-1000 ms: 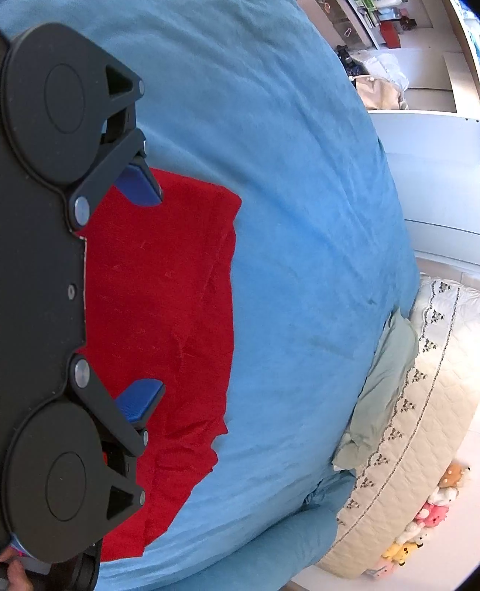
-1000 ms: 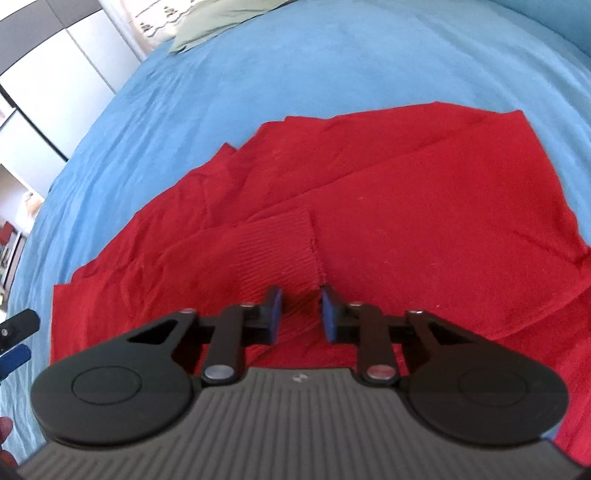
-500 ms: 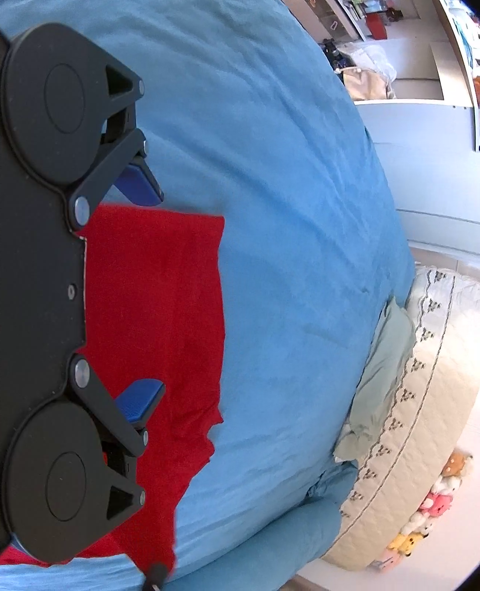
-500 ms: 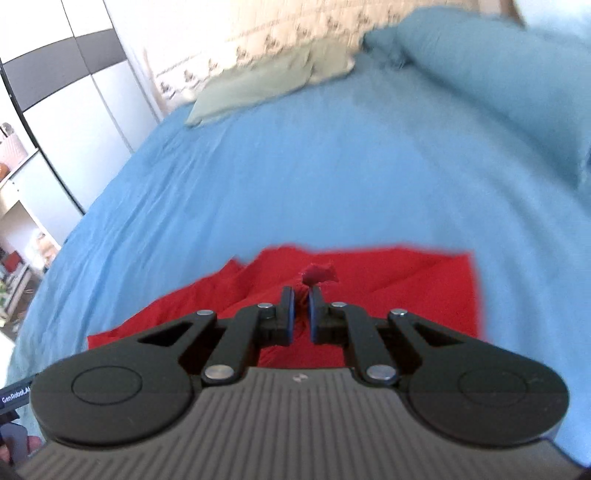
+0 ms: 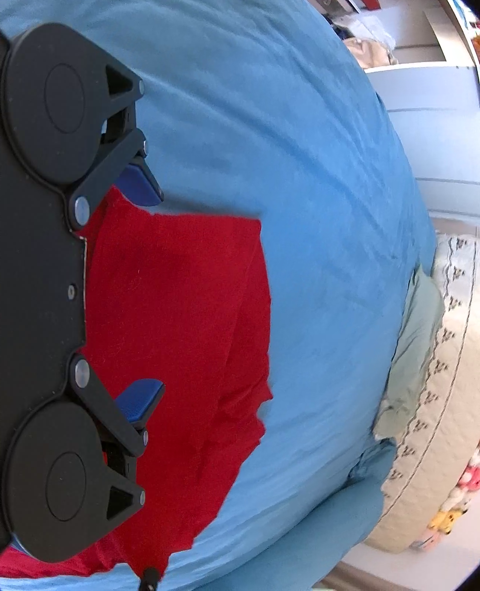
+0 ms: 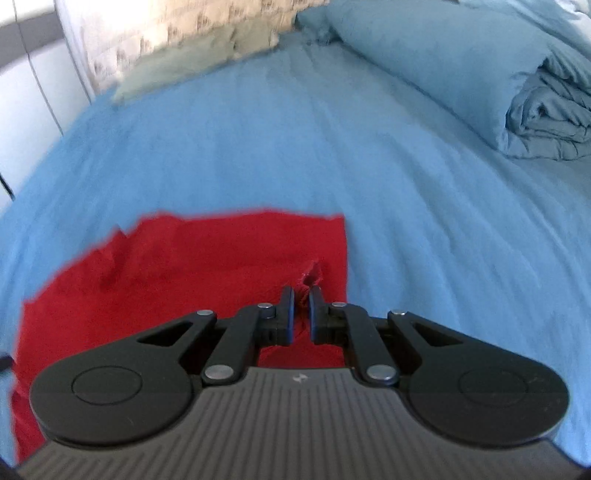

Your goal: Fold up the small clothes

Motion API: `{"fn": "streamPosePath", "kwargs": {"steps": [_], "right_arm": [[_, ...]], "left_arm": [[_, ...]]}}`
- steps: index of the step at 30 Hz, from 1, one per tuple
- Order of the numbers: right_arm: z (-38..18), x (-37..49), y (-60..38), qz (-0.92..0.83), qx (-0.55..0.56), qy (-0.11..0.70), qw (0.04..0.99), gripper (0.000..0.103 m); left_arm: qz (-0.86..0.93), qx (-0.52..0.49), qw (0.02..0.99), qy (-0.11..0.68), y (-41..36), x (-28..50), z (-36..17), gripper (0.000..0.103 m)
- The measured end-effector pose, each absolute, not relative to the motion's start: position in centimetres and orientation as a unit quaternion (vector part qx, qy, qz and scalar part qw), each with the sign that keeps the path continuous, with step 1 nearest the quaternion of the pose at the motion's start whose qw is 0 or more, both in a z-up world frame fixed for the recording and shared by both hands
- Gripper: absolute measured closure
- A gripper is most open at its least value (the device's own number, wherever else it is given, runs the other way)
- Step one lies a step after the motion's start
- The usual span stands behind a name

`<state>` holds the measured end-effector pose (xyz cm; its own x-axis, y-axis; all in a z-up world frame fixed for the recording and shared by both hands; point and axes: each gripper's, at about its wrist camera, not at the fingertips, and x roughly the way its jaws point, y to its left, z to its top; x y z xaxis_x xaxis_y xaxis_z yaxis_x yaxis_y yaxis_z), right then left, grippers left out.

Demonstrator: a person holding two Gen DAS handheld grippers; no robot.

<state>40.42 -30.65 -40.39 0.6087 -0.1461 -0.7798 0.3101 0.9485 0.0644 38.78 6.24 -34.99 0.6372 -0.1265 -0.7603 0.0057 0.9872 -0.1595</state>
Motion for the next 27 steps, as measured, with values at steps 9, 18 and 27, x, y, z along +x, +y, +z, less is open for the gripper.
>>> {"fn": "streamPosePath", "kwargs": {"steps": [9, 18, 27], "right_arm": [[-40.6, 39.3, -27.8, -0.072, 0.044, 0.398, 0.913, 0.009], [-46.5, 41.0, -27.7, -0.016, 0.060, 0.415, 0.907, 0.000], [-43.4, 39.3, -27.0, 0.001, 0.024, 0.373, 0.927, 0.000]], "left_arm": [[-0.080, -0.048, 0.902, 0.421, 4.3, 40.7, -35.1, 0.001], [-0.083, -0.050, 0.886, 0.452, 4.2, 42.9, -40.2, 0.002], [-0.095, -0.004, 0.905, 0.415, 3.6, 40.9, -37.3, 0.000]]}}
